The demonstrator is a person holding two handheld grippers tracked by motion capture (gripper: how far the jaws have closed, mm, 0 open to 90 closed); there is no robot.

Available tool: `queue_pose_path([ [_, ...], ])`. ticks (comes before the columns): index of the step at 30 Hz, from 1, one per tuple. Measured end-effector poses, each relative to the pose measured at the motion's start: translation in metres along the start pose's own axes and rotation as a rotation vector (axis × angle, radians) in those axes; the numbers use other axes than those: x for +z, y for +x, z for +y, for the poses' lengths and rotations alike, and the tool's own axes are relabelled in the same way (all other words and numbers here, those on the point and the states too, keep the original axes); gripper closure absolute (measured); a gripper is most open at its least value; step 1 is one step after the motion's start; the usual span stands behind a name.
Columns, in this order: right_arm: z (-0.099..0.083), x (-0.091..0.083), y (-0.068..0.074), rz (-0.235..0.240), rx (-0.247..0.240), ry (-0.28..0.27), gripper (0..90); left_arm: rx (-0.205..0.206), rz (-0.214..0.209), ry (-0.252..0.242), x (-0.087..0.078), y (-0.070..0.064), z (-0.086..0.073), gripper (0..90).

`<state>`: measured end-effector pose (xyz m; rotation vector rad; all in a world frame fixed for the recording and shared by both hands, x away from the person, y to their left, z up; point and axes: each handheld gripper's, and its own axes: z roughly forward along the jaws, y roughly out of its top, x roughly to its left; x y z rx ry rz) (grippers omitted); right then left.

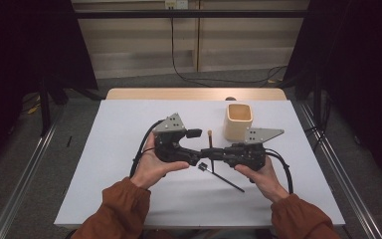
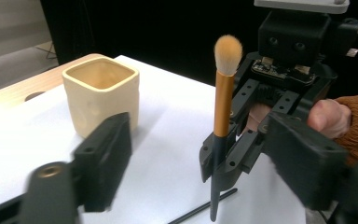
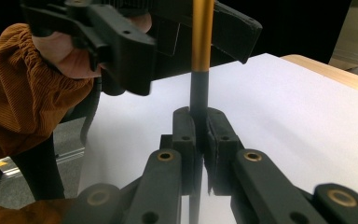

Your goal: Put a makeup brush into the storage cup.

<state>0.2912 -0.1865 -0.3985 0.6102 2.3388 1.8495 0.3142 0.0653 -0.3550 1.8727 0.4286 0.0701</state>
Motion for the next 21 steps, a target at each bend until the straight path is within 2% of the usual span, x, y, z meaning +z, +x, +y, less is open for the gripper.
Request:
queue_pose_path([
  [4,0.0,0.0,0.0,-0.004,0.001,-0.002,83.7,0.002,0.031,-0.033,-0.001,0.0,-0.002,6.5],
  [7,0.0,0.0,0.0,-0.006,0.001,-0.002,83.7,-0.005,0.033,-0.045,-0.003,0.001,-0.004,2.6],
  [11,0.0,-0.001,-0.001,-0.013,-0.001,-0.005,83.7,-0.007,0.044,-0.06,-0.006,0.003,-0.007,1.9],
  [18,-0.001,-0.006,-0.002,-0.032,0.003,-0.017,83.7,-0.001,0.112,-0.095,-0.021,0.008,-0.016,2.3],
  [21,-0.001,-0.008,-0.002,-0.037,0.001,-0.021,83.7,0.003,0.125,-0.11,-0.03,0.01,-0.023,2.3],
])
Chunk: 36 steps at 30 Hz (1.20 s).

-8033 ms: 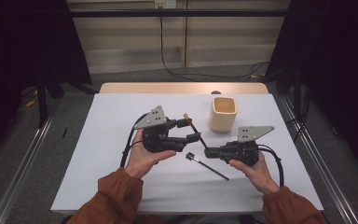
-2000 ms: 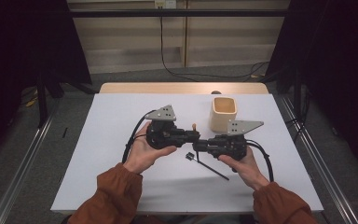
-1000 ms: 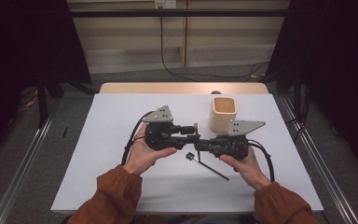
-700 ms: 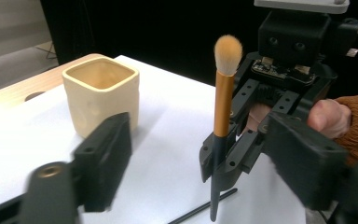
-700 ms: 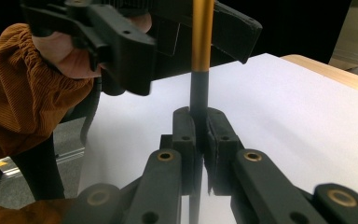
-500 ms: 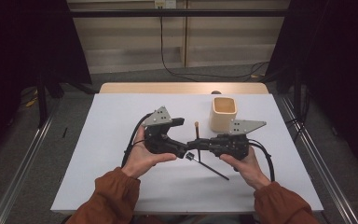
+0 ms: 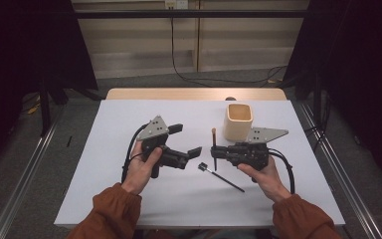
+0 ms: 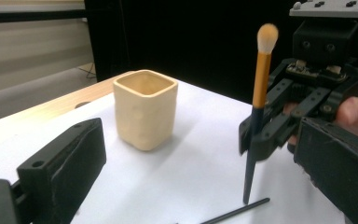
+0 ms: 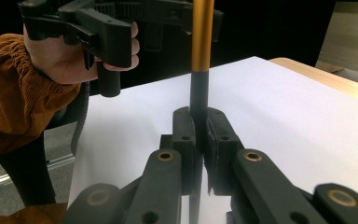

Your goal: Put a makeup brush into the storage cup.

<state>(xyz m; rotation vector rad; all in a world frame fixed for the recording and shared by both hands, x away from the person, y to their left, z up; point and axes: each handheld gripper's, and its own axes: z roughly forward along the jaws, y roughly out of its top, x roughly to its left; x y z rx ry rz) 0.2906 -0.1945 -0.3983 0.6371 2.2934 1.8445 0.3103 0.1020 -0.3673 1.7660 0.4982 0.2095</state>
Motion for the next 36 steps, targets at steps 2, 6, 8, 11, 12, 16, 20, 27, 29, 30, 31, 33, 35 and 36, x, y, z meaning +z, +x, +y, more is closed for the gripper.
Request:
queue_pose_path([
  [2,0.0,-0.001,0.0,-0.006,0.002,-0.002,83.6,-0.01,0.019,-0.008,-0.006,0.002,-0.005,2.1],
  [6,0.0,-0.002,-0.001,-0.01,0.001,-0.003,83.7,-0.013,0.069,-0.011,-0.017,0.007,-0.014,1.9],
  [8,0.0,-0.003,-0.001,-0.016,0.003,-0.004,83.7,-0.006,0.091,0.0,-0.022,0.005,-0.021,1.8],
  [11,0.0,-0.005,-0.002,-0.023,0.009,-0.007,83.7,0.005,0.098,0.014,-0.032,0.004,-0.03,1.8],
  [12,0.0,-0.005,-0.002,-0.027,0.01,-0.007,83.7,0.002,0.102,0.015,-0.035,0.005,-0.031,1.7],
  [16,0.0,-0.007,-0.003,-0.039,0.012,-0.011,83.7,-0.027,0.143,-0.005,-0.049,0.009,-0.036,1.8],
  [20,0.001,-0.009,-0.005,-0.054,0.009,-0.015,83.6,-0.036,0.178,-0.002,-0.06,0.009,-0.039,2.1],
  [27,0.002,-0.018,-0.013,-0.104,0.02,-0.035,83.7,-0.04,0.207,0.008,-0.076,0.009,-0.053,1.9],
  [29,0.002,-0.022,-0.016,-0.119,0.027,-0.044,83.6,-0.054,0.219,0.009,-0.08,0.01,-0.06,1.8],
  [30,0.002,-0.024,-0.017,-0.123,0.029,-0.047,83.7,-0.051,0.224,0.013,-0.082,0.01,-0.062,1.8],
  [31,0.002,-0.025,-0.018,-0.13,0.03,-0.048,83.6,-0.055,0.226,0.023,-0.084,0.011,-0.064,1.8],
  [33,0.003,-0.028,-0.02,-0.141,0.034,-0.056,83.7,-0.058,0.237,0.03,-0.087,0.01,-0.068,2.0],
  [35,0.004,-0.031,-0.022,-0.156,0.035,-0.057,83.6,-0.056,0.232,0.031,-0.09,0.008,-0.071,1.9],
  [36,0.004,-0.031,-0.022,-0.162,0.039,-0.058,83.6,-0.059,0.228,0.031,-0.091,0.006,-0.072,2.0],
])
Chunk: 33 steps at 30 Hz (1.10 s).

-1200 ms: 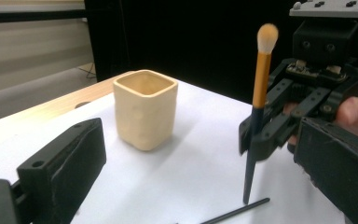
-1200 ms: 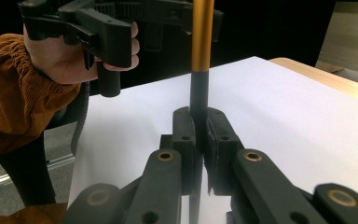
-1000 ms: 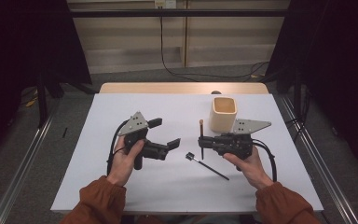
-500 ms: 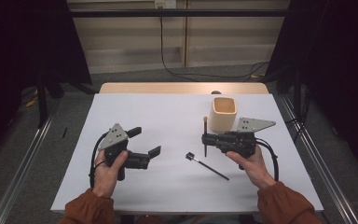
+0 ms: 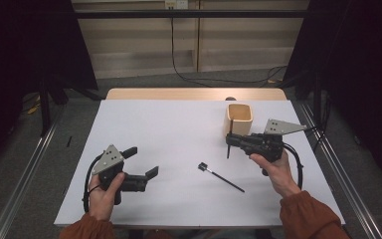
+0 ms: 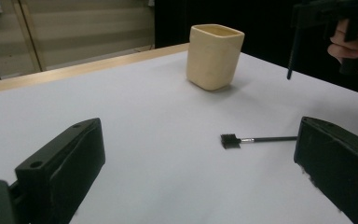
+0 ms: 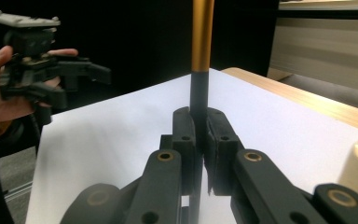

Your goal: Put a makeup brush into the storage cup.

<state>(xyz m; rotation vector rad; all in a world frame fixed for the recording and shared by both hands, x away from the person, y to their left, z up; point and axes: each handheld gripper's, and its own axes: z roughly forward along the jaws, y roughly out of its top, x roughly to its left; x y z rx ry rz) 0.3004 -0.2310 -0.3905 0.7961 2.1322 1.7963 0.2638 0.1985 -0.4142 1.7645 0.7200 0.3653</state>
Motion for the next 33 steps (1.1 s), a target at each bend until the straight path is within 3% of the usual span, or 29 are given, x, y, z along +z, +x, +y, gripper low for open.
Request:
queue_pose_path([
  [6,0.003,-0.005,-0.006,-0.03,0.005,-0.018,83.6,-0.025,-0.008,0.005,-0.01,0.0,-0.016,1.8],
  [12,0.008,-0.003,-0.012,-0.055,0.004,-0.023,83.6,-0.068,0.014,-0.03,-0.02,0.003,-0.022,1.9],
  [15,0.012,-0.001,-0.015,-0.067,-0.008,-0.021,83.6,-0.036,0.012,-0.025,-0.022,0.003,-0.024,1.9],
  [21,0.018,-0.002,-0.026,-0.098,-0.004,-0.042,83.6,-0.041,0.031,-0.023,-0.022,0.006,-0.027,1.8],
  [33,0.028,0.003,-0.04,-0.145,-0.003,-0.05,83.6,-0.031,0.007,-0.032,-0.023,0.006,-0.026,1.8],
])
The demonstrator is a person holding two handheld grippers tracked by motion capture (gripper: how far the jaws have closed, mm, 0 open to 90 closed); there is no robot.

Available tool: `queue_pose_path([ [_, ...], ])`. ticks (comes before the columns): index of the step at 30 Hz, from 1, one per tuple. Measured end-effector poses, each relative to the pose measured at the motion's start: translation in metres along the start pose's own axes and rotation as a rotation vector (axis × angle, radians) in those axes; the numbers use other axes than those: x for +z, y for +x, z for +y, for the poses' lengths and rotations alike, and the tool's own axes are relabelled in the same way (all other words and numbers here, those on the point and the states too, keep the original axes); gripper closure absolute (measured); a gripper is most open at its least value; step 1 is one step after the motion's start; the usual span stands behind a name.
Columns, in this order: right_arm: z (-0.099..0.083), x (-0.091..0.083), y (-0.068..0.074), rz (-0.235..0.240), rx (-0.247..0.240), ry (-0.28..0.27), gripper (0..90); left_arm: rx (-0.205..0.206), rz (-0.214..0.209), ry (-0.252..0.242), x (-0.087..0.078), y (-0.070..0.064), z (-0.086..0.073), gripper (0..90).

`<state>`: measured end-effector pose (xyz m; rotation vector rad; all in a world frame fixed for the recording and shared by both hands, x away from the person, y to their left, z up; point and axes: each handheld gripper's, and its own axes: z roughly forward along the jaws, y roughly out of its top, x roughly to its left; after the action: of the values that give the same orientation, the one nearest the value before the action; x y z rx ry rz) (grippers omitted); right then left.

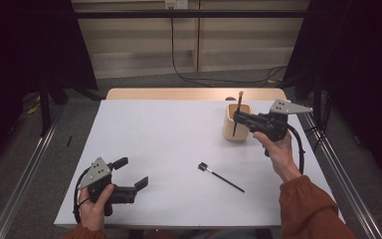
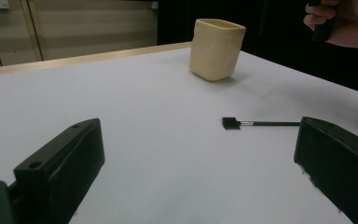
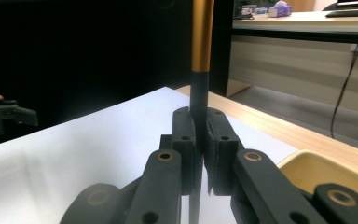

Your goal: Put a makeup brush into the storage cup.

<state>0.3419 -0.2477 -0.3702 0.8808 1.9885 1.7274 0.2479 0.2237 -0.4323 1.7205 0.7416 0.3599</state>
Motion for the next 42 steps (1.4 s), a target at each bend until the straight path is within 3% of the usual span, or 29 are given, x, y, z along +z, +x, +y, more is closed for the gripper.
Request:
queue_pose_path([
  [17,0.026,0.013,-0.03,-0.084,-0.008,-0.007,83.6,0.019,-0.022,0.001,0.0,-0.002,0.002,1.8],
  [31,0.019,0.02,-0.052,-0.148,0.018,0.009,83.6,0.025,-0.024,-0.013,-0.002,-0.003,0.003,1.8],
  [42,0.014,0.024,-0.056,-0.16,0.018,0.029,83.5,0.028,-0.028,-0.02,-0.002,-0.003,0.002,1.8],
])
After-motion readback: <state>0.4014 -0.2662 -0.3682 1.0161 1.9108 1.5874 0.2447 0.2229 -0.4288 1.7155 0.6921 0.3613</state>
